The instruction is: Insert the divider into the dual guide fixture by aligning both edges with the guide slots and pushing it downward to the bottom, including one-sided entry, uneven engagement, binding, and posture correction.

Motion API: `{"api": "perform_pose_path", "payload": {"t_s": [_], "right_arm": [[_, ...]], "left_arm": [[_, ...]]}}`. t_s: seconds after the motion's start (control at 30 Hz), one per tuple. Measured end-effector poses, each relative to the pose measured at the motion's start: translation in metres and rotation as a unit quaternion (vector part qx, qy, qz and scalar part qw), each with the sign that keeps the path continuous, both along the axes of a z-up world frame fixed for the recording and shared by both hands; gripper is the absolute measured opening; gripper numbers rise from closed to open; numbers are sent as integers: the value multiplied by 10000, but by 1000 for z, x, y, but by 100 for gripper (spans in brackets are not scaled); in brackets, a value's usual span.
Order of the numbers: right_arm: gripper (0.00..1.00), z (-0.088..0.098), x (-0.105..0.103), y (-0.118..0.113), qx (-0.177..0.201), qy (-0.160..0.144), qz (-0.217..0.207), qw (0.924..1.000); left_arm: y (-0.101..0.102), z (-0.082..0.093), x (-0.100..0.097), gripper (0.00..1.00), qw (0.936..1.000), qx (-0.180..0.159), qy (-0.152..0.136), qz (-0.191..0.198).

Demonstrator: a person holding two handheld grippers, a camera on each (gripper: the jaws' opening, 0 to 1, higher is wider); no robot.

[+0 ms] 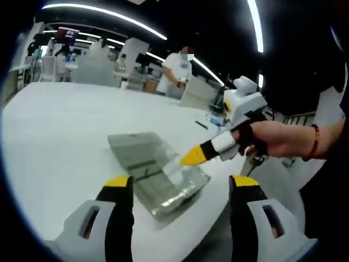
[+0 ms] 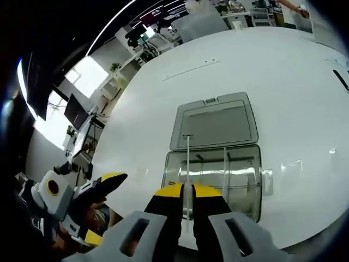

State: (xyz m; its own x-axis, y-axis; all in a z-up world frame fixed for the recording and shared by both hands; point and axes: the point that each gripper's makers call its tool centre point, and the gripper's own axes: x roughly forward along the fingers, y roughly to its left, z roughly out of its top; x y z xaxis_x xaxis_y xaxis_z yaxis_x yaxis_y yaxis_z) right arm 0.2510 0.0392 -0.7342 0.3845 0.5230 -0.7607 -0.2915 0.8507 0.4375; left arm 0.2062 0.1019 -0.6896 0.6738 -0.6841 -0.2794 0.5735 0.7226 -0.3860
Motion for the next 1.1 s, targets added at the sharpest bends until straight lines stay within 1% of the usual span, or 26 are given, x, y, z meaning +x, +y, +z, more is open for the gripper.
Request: {"api": "perform_pose_path", "payload": {"t_s": [0.3,0.43,0.57,0.67,0.87,0.93,0.97,1.1], "right_arm": [[1,-5,2,6,-225,132,242,9994],[1,-7,4,7,-298,173,312,9989],[1,-11,3,9,-304,287,382,9984],[1,-13,2,8,-359,288,429,9980],[1,-19,0,10,-402,372,491,9973],[1,-21,0,10,-480,361,535,9968],[1,-21,0,11,-464,370,542,9968],[1,-24,2,12,-617,315,667,9954]], "left_arm": [[5,0,3,76,9999,-28,-118,-47],[7,1,6,76,9999,-64,-129,-41],[9,-1,9,76,9999,-77,-103,-16],[12,-4,11,75,9999,-97,-34,29],[14,-2,13,75,9998,-140,-50,91],[15,-4,14,75,9999,-135,9,106],[16,-4,14,75,9998,-133,10,111],[18,-2,15,75,9997,-166,-6,170]]}}
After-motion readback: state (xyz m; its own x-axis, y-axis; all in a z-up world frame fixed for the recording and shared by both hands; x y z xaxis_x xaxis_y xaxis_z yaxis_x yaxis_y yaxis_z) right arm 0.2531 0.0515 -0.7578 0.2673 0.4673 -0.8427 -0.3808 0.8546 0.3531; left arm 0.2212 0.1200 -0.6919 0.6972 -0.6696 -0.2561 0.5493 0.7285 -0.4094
